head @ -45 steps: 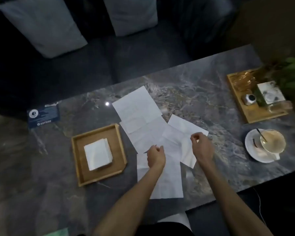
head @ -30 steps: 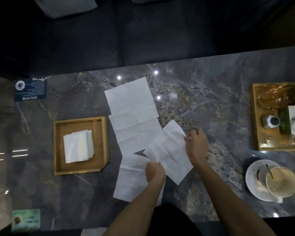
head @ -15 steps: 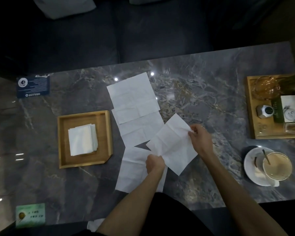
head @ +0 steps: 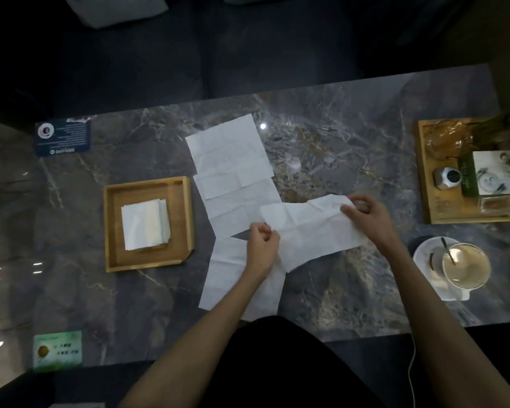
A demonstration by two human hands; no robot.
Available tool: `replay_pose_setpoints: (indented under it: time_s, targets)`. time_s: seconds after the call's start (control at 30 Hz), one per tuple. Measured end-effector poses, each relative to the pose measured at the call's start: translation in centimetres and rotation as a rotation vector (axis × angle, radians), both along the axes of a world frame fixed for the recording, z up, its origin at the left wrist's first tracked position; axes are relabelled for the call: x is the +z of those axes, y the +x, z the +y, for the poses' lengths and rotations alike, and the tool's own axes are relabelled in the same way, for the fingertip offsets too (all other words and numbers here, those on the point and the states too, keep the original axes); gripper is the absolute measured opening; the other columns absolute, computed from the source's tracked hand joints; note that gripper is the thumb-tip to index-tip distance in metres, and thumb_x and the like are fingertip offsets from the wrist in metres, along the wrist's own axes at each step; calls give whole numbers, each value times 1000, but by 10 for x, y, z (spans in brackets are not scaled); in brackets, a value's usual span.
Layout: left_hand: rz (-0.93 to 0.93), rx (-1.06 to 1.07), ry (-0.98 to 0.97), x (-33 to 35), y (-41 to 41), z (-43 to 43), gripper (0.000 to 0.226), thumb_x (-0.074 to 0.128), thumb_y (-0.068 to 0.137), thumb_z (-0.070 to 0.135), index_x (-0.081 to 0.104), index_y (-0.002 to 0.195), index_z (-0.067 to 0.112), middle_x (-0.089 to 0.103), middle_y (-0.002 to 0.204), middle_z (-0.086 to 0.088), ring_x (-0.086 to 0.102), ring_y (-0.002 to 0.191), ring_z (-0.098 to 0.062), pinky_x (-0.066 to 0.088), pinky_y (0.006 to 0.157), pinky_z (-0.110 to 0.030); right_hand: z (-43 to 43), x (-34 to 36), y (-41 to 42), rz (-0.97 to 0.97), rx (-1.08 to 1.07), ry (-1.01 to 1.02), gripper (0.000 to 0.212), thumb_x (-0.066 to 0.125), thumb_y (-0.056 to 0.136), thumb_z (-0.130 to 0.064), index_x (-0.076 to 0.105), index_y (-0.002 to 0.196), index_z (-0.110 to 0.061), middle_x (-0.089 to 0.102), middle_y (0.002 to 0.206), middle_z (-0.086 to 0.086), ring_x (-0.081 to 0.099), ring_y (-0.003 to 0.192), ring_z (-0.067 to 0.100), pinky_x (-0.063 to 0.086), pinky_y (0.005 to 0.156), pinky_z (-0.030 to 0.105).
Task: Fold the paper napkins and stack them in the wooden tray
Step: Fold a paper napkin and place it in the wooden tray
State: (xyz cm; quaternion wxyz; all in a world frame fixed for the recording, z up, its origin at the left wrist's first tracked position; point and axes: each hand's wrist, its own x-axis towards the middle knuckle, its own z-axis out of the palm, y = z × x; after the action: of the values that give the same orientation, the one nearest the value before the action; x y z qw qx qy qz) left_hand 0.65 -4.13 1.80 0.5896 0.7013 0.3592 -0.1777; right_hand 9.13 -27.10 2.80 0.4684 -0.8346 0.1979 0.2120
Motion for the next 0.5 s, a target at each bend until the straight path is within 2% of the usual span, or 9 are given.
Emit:
replay_pose_setpoints:
  time_s: [0.1, 0.2, 0.27, 0.33, 0.4, 0.5]
  targets:
    - [-116, -40, -55, 24, 20, 36, 17, 53, 100, 13, 42, 111, 18, 59, 90, -15, 59, 78, -22, 53, 68, -33, 16, 27, 6, -73, -29, 121, 44, 71, 91, -24, 60, 134, -26, 67, 95, -10, 62, 90, 3, 51, 83, 29]
    - [-271, -36, -31, 55, 39, 74, 24, 54, 100, 12, 47, 105, 34, 57, 88, -19, 57, 80, -28, 52, 70, -45, 46, 52, 12, -160, 3, 215, 46, 70, 92, -23, 59, 137, -32, 71, 106, -1, 65, 98, 3, 54, 86, 26]
    - [-364, -24, -6, 80, 44, 106, 22, 56, 99, 10, 53, 104, 32, 60, 94, -15, 59, 82, -24, 51, 70, -41, 76, 72, 13, -225, 8, 300, 41, 68, 93, -16, 64, 133, -25, 72, 107, 0, 67, 90, -3, 56, 79, 20]
    - [-434, -37, 2, 108, 45, 143, 16, 60, 97, 10, 62, 103, 24, 65, 103, -11, 61, 88, -17, 51, 73, -35, 109, 93, 12, -291, 20, 359, 37, 68, 93, -10, 66, 128, -19, 70, 107, -6, 67, 86, -9, 55, 74, 14]
    - [-480, -84, -33, 132, 43, 177, 19, 65, 93, 4, 65, 107, 18, 67, 107, -7, 64, 90, -11, 53, 79, -31, 136, 108, 12, -336, 39, 402, 34, 68, 92, -7, 68, 125, -14, 72, 109, -7, 68, 89, -5, 57, 78, 17]
    - [-548, -163, 13, 171, 32, 236, 32, 67, 88, -5, 64, 111, 17, 68, 111, -3, 66, 92, -2, 55, 81, -23, 187, 137, 5, -410, 60, 437, 31, 70, 88, -1, 72, 116, -15, 77, 95, -12, 68, 83, 1, 56, 74, 18]
